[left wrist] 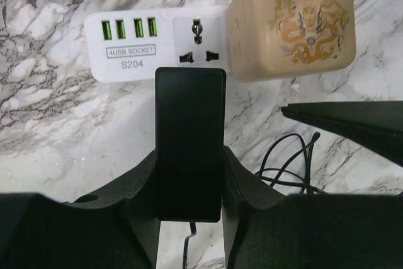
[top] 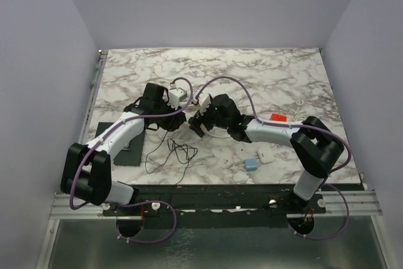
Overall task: Insert the plug
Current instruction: Insert the plug into the socket.
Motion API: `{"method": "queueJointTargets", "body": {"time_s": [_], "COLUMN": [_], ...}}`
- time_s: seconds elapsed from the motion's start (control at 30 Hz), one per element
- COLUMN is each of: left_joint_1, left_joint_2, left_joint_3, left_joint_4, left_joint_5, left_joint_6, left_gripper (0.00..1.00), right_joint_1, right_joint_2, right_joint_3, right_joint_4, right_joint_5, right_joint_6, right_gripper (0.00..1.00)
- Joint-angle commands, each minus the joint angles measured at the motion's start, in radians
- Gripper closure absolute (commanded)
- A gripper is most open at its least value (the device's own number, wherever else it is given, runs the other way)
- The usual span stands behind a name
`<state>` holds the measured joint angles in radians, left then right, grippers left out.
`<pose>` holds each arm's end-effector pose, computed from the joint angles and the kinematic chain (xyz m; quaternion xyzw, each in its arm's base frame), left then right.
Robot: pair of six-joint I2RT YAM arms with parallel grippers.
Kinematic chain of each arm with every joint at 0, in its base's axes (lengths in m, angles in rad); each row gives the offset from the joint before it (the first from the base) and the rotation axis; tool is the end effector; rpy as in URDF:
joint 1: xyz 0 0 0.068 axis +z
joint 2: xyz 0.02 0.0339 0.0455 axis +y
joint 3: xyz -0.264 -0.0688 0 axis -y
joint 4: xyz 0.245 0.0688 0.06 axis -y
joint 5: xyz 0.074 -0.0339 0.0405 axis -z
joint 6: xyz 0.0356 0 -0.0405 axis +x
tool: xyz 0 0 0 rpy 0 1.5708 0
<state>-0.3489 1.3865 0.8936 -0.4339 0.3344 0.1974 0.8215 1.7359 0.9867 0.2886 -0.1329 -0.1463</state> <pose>0.2596 -0.1069 0.2239 0.3030 0.8865 -0.1810 0.2992 0.2564 0.2826 0.2024 -0.4255 0.7343 0.2274 0.4775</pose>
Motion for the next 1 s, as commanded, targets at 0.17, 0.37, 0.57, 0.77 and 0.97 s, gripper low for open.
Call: {"method": "queueJointTargets", "body": {"time_s": [0.17, 0.37, 0.57, 0.77, 0.97], "left_joint_1": [-0.002, -0.017, -0.042, -0.05, -0.056], "left_joint_2": [0.051, 0.049, 0.067, 0.078, 0.072], "left_joint_3": [0.039, 0.016, 0.018, 0.0, -0.026], "left_joint_4": [0.062, 0.087, 0.126, 0.137, 0.139], "left_joint_5": [0.072, 0.062, 0.008, -0.046, -0.064], "left_joint_6": [-0.067, -0.092, -0.119, -0.113, -0.102], "left_gripper": [1.0, 1.0, 1.0, 1.0, 1.0], "right_joint_1": [0.001, 0.001, 0.001, 0.001, -0.001], "right_joint_2": [-0.031, -0.049, -0.055, -0.09, -0.134], "right_joint_3": [-0.095, -0.125, -0.138, -0.171, -0.168], "right_joint_4": [0.13, 0.16, 0.169, 0.234, 0.228], "right_joint_5": [0.056, 0.018, 0.0, 0.004, -0.003], "right_joint_6": [-0.065, -0.09, -0.095, -0.037, 0.014], "right_gripper": [0.16, 0.16, 0.16, 0.07, 0.05]}}
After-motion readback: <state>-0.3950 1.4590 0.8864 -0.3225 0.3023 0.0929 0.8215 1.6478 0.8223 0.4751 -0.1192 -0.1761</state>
